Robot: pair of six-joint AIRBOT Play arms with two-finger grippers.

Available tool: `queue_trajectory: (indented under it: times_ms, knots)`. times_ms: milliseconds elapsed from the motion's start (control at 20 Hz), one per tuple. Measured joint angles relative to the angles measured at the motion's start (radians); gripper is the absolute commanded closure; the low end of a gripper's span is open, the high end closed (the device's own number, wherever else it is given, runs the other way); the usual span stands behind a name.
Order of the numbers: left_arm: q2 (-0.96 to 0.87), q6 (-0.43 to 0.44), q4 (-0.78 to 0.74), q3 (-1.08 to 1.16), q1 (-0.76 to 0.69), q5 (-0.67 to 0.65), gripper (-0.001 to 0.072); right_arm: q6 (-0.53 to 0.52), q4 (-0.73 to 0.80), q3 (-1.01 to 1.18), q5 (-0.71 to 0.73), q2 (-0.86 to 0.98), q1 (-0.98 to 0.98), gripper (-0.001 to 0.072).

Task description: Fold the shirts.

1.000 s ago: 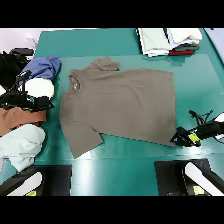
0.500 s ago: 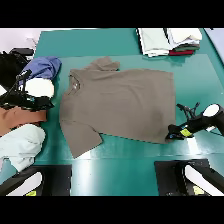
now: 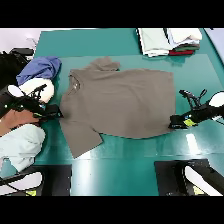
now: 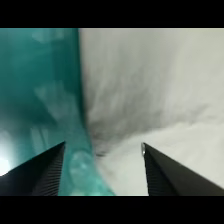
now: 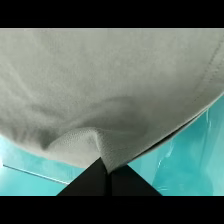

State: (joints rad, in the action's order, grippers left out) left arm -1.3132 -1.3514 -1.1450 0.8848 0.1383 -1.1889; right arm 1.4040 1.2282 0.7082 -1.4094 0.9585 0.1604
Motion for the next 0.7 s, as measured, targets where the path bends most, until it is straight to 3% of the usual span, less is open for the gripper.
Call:
queue_trajectory:
  times_ms: [100,150,250,500,700]
  knots:
    - [-0.014,0.011,0.030,-0.014,-0.007,-0.010,0.0158,0.000,0.002,0.006,0.000,0.004,-0.001,0.0699]
    - [-0.019,0.016,0.043,-0.019,-0.015,-0.016,0.0285,0.001,0.002,0.008,0.001,0.002,-0.002,0.0699]
    - [-0.026,0.024,0.047,-0.028,-0.037,-0.015,0.0681,0.002,0.002,0.011,0.009,-0.013,-0.002,0.0699]
    - [0.018,0.029,0.066,0.021,-0.059,-0.009,0.0684,0.003,0.001,0.043,0.014,-0.057,0.000,0.0699]
    - [0.208,0.006,0.070,0.226,-0.063,0.008,0.0684,0.003,-0.004,0.238,0.007,-0.093,0.002,0.0699]
